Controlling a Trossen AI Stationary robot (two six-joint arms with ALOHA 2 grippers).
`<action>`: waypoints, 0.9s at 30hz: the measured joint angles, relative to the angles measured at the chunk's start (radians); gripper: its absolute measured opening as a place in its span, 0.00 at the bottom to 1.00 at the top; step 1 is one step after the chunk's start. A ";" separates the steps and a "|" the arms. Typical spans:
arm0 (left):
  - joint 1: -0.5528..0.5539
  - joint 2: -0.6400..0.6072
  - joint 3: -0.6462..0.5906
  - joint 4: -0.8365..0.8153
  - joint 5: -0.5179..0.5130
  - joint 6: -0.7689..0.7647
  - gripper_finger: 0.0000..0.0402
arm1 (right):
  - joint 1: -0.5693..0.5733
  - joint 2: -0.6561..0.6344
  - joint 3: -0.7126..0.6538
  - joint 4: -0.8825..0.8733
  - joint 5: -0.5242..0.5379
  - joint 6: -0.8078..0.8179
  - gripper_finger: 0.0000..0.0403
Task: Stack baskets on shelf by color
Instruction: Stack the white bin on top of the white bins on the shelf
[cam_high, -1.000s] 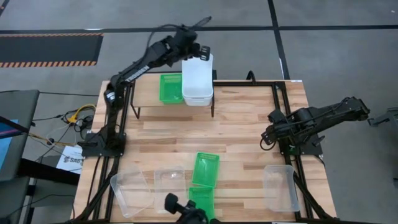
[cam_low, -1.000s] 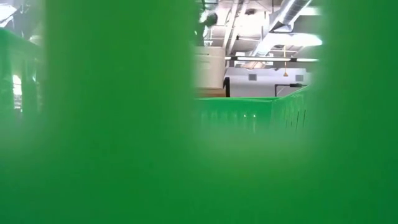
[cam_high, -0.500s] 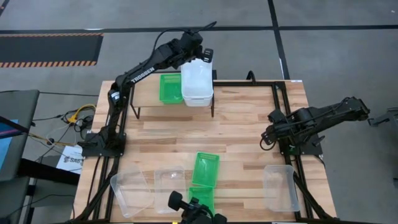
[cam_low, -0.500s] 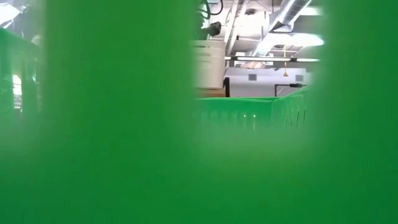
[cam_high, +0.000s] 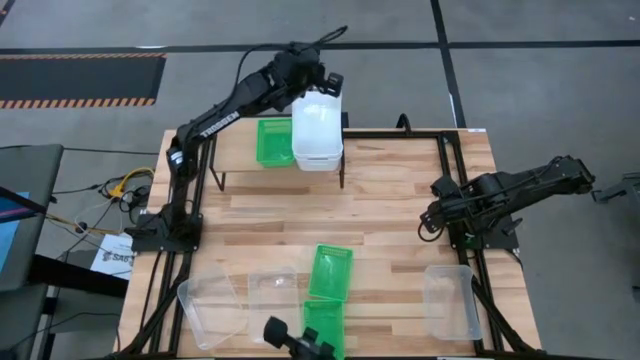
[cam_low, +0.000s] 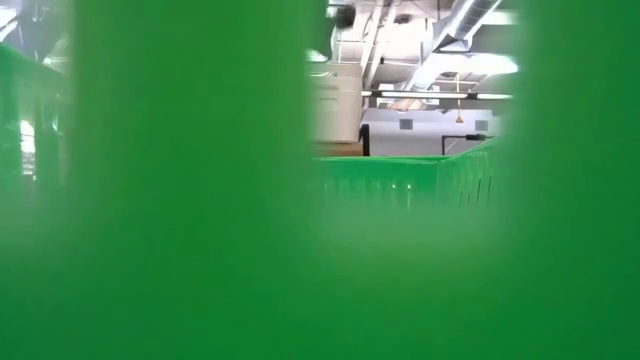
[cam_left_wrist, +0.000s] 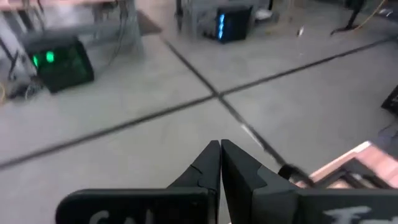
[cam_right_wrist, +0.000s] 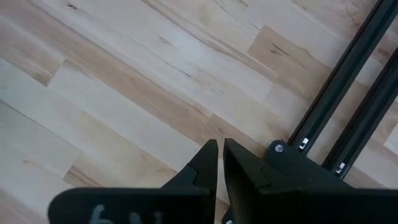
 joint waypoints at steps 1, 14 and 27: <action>-0.014 -0.002 0.002 0.006 -0.018 0.017 0.00 | 0.000 0.000 0.000 0.002 0.000 0.000 0.13; -0.065 0.140 -0.005 -0.129 -0.096 0.009 0.00 | 0.000 0.000 0.000 0.004 -0.001 0.000 0.13; -0.099 0.033 0.028 -0.024 -0.133 0.055 0.00 | 0.000 0.000 0.000 0.006 -0.004 -0.005 0.13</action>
